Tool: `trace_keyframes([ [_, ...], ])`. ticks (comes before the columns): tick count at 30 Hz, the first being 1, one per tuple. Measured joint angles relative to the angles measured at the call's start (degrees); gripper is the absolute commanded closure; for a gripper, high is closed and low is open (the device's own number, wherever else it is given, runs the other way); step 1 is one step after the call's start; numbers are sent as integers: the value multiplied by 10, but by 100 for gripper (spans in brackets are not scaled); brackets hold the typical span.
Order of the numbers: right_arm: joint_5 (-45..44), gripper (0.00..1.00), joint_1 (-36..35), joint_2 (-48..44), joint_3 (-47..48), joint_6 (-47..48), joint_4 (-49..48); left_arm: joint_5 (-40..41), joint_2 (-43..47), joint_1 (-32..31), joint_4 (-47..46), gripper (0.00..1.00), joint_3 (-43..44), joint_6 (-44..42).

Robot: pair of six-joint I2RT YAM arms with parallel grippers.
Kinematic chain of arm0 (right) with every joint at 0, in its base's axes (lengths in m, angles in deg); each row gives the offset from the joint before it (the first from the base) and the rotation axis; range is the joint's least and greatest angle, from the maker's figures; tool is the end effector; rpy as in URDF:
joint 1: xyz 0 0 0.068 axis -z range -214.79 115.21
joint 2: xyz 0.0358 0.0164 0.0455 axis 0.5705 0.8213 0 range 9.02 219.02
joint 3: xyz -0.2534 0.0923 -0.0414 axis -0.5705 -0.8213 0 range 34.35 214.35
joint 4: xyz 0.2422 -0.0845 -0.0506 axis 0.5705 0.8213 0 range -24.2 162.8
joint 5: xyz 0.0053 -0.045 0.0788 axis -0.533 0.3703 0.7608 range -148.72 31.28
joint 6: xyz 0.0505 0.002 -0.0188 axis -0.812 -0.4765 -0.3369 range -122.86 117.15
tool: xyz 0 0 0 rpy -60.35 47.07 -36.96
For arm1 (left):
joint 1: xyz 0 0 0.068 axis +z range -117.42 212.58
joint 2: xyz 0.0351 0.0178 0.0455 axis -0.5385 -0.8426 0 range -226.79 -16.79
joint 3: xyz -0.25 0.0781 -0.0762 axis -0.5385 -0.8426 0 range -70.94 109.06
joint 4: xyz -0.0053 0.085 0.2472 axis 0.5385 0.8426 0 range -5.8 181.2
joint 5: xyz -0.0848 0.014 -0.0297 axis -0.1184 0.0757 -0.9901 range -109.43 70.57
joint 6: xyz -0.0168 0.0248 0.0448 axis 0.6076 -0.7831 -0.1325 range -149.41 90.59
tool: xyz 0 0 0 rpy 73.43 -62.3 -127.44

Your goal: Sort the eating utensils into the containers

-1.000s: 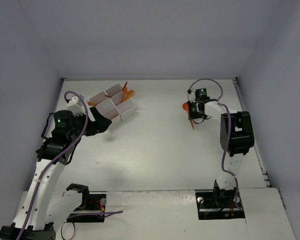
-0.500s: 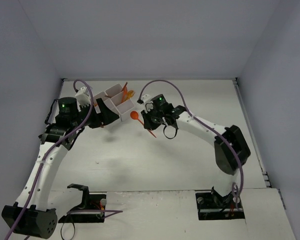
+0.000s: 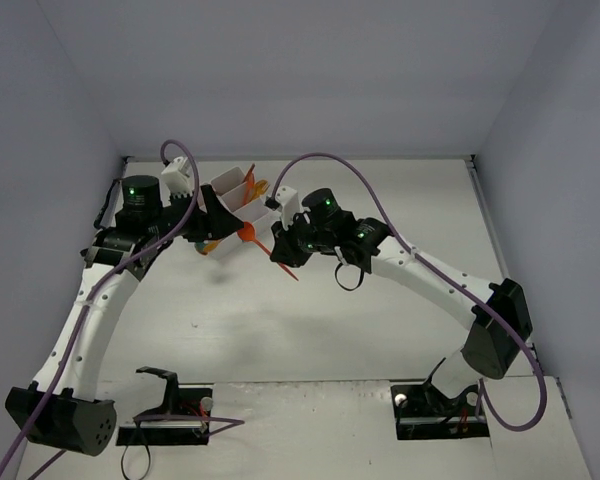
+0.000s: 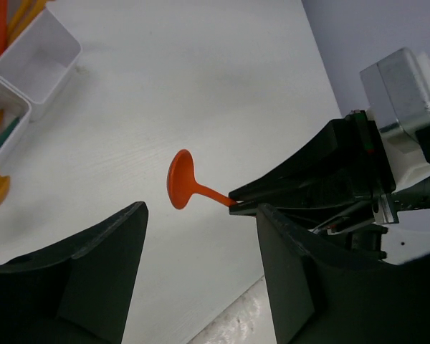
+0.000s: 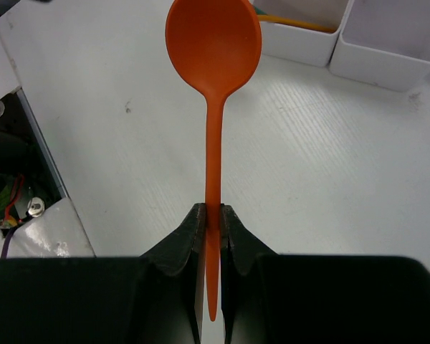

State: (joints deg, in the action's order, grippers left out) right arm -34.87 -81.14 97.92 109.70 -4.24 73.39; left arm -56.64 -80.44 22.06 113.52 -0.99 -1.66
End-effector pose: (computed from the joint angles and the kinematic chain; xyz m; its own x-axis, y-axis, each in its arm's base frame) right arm 0.2426 0.2752 0.3400 -0.2711 -0.2523 -0.9289 -0.9159 0.3645 0.1683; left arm 0.2262 -0.0639 0.3965 -0.6629 -0.2541 -0.7043 0.4338 0.6363 -0.6379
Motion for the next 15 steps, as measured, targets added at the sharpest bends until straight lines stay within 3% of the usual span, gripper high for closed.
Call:
trace_keyframes([
  [8, 2, 99, -6, -12, 0, -5, 5, 116, -42, -102, 68, 42, 93, -94],
  [15, 2, 99, -7, -39, 0, -6, 5, 195, -69, -114, 108, 43, 97, -112],
])
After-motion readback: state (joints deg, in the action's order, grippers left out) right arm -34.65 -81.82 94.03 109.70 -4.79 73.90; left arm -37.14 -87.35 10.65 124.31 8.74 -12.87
